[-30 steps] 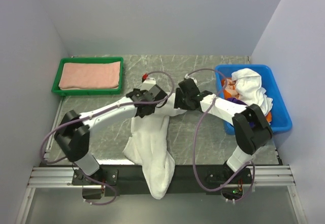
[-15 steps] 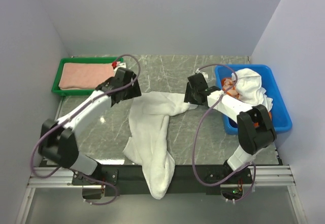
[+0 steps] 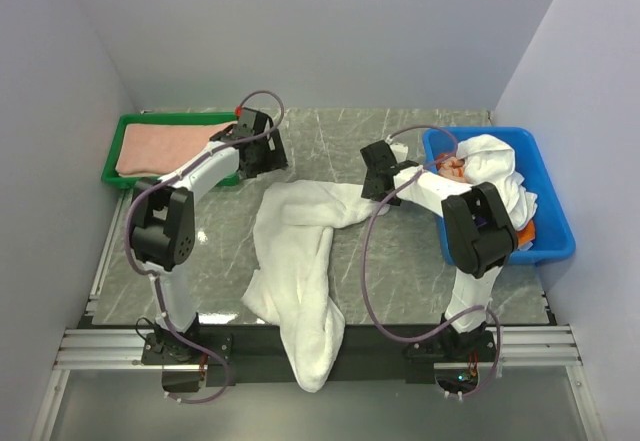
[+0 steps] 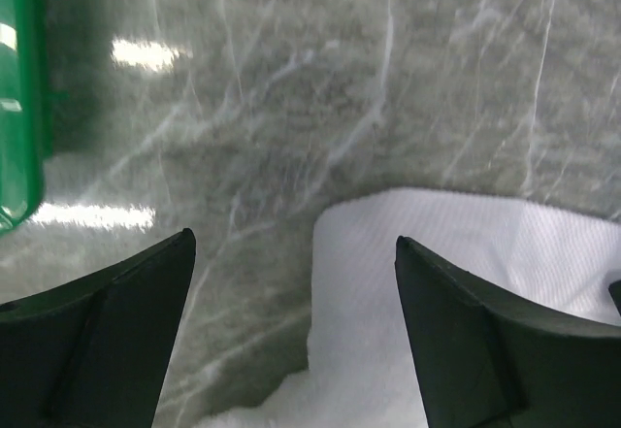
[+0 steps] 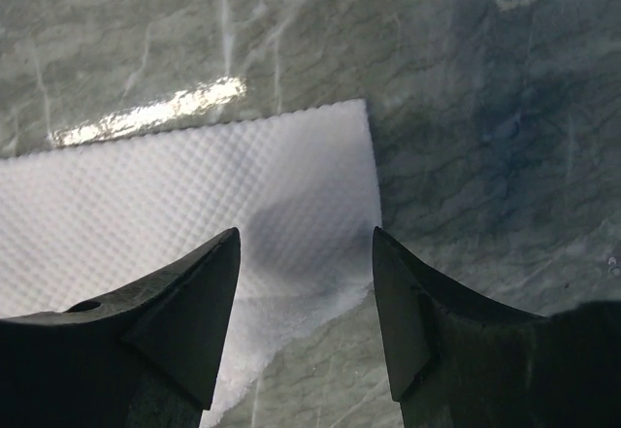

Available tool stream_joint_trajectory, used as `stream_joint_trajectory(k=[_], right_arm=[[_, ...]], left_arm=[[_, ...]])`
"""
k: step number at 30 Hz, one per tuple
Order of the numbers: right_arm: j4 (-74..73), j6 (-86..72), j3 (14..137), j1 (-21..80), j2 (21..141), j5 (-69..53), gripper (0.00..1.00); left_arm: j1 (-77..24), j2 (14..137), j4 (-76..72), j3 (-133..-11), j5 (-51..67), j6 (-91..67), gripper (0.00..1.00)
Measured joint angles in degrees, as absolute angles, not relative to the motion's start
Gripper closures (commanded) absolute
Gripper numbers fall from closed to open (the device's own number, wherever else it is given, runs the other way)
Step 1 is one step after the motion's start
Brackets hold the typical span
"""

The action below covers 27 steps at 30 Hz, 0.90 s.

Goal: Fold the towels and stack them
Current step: Flatten out the crumpled towel

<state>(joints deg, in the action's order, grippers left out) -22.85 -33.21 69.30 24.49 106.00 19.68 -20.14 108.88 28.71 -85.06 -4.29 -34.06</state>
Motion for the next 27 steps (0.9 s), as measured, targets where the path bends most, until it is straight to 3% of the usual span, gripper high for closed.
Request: stream_joint_trajectory(k=[16, 18, 22, 23, 27], right_arm=[[-23.2, -34.3, 73.5, 19.8, 111.5, 17.0, 0.42], [-23.3, -34.2, 74.5, 19.7, 112.2, 16.4, 0.49], [-23.3, -33.9, 75.3, 19.7, 112.9, 14.3, 0.83], [-23.2, -33.8, 75.3, 19.7, 112.9, 13.6, 0.99], [-20.6, -33.3, 72.1, 19.7, 110.7, 11.4, 1.00]], left_arm=[[-19.7, 115.4, 29.8, -90.3, -4.3, -31.9, 0.13], [-19.7, 115.4, 29.8, -90.0, -4.3, -31.9, 0.13], [-19.7, 115.4, 29.9, -89.1, -4.1, -31.9, 0.13], [-19.7, 115.4, 29.8, -88.7, -4.0, -32.0, 0.13], [-19.7, 115.2, 29.7, -86.9, -3.5, -32.1, 0.13]])
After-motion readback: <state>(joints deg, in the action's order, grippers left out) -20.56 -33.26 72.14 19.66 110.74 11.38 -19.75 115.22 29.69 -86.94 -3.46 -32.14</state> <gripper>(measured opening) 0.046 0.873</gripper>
